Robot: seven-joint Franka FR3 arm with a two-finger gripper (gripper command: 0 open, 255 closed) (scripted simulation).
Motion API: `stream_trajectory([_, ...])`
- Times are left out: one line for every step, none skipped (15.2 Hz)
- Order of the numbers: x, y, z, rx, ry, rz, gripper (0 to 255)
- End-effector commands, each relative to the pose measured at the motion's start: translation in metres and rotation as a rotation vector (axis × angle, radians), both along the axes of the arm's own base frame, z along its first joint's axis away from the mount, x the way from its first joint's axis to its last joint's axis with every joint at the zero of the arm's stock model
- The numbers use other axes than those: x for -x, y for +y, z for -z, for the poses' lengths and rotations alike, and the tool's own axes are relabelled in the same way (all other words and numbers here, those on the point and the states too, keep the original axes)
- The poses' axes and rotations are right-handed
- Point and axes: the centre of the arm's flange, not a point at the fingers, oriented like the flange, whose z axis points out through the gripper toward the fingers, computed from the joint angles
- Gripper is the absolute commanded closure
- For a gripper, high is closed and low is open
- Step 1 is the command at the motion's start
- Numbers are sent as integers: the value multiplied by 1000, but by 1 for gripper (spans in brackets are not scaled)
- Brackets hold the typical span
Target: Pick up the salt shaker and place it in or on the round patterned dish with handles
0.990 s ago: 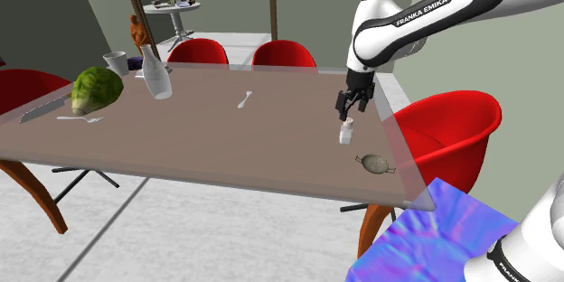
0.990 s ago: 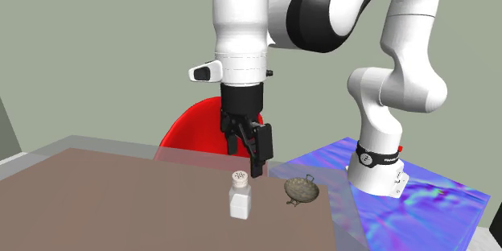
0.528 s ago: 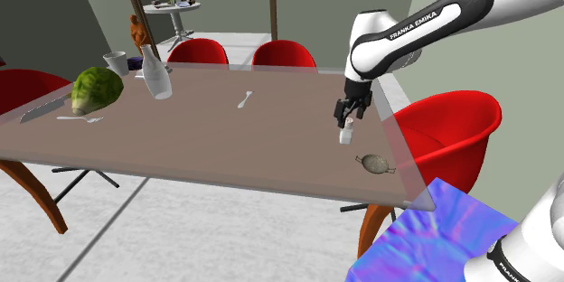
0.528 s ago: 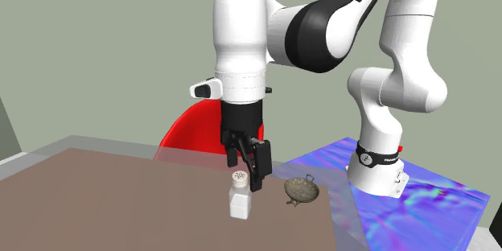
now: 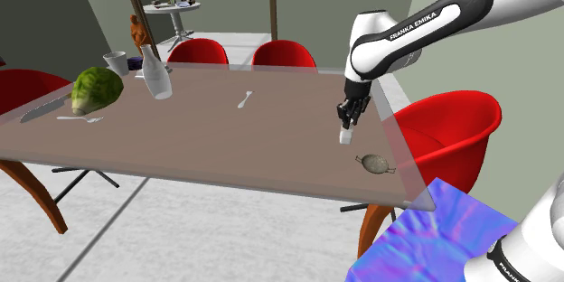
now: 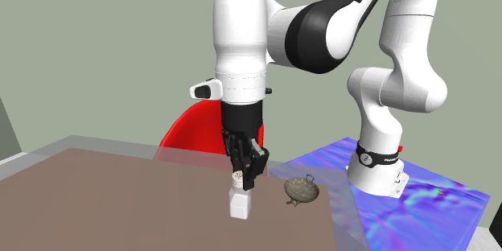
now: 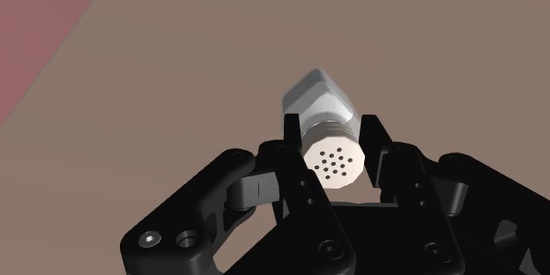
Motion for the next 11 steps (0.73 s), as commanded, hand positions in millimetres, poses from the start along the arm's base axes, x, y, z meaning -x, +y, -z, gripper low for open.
stream_trajectory([0,0,0,0,0,0,255])
stream_trajectory([0,0,0,0,0,0,255])
stream_trajectory([0,0,0,0,0,0,255])
stream_trajectory([0,0,0,0,0,0,255])
stream_trajectory([0,0,0,0,0,0,255])
stream_trajectory([0,0,0,0,0,0,255])
stream_trajectory([0,0,0,0,0,0,255])
stream_trajectory([0,0,-5,0,0,0,255])
stream_trajectory([0,0,-10,0,0,0,255])
stream_trajectory([0,0,-16,0,0,0,255])
stream_trajectory([0,0,-21,0,0,0,255])
